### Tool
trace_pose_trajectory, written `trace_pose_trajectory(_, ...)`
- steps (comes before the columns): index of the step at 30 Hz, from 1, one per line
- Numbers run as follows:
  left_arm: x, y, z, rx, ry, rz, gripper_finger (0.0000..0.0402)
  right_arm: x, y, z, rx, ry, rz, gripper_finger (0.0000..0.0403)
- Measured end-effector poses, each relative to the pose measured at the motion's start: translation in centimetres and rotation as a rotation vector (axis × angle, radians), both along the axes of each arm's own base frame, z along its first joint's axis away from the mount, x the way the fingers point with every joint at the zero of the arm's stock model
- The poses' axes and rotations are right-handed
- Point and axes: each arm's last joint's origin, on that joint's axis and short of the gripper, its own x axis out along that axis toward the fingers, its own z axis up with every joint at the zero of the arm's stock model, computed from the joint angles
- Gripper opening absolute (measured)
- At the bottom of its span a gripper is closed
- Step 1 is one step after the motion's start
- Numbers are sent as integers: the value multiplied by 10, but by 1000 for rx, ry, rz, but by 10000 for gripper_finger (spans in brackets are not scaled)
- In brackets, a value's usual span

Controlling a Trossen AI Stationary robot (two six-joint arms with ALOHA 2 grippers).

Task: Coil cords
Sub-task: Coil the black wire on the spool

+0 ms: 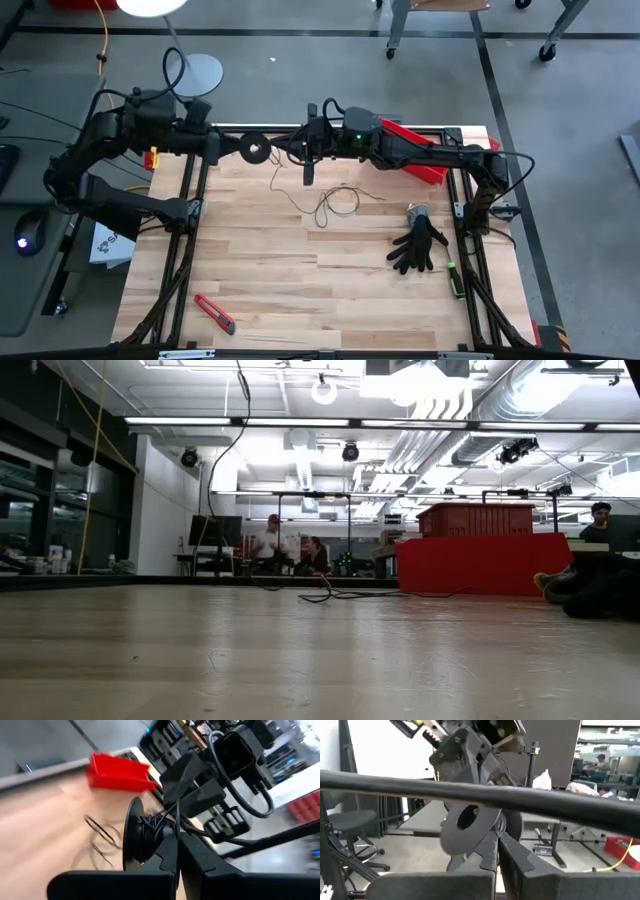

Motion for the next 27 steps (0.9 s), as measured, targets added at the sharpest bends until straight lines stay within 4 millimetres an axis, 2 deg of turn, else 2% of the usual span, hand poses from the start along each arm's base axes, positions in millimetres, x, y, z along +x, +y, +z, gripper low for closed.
trace_pose_trajectory(6,-7,0,14,179,-7,-8,0,-1,-3,-2,6,32,-1,0)
trace_pose_trajectory(10,-17,0,27,251,-46,34,0,-2,-6,-6,87,76,-22,9)
trace_pose_trajectory(15,-22,0,35,306,-59,63,0,-3,-13,-11,206,121,-18,61)
trace_pose_trajectory(21,-18,1,44,347,-138,70,0,-2,-13,-11,280,114,-8,129)
trace_pose_trajectory(27,-13,1,45,356,-157,58,0,-4,-12,-9,216,110,-41,162)
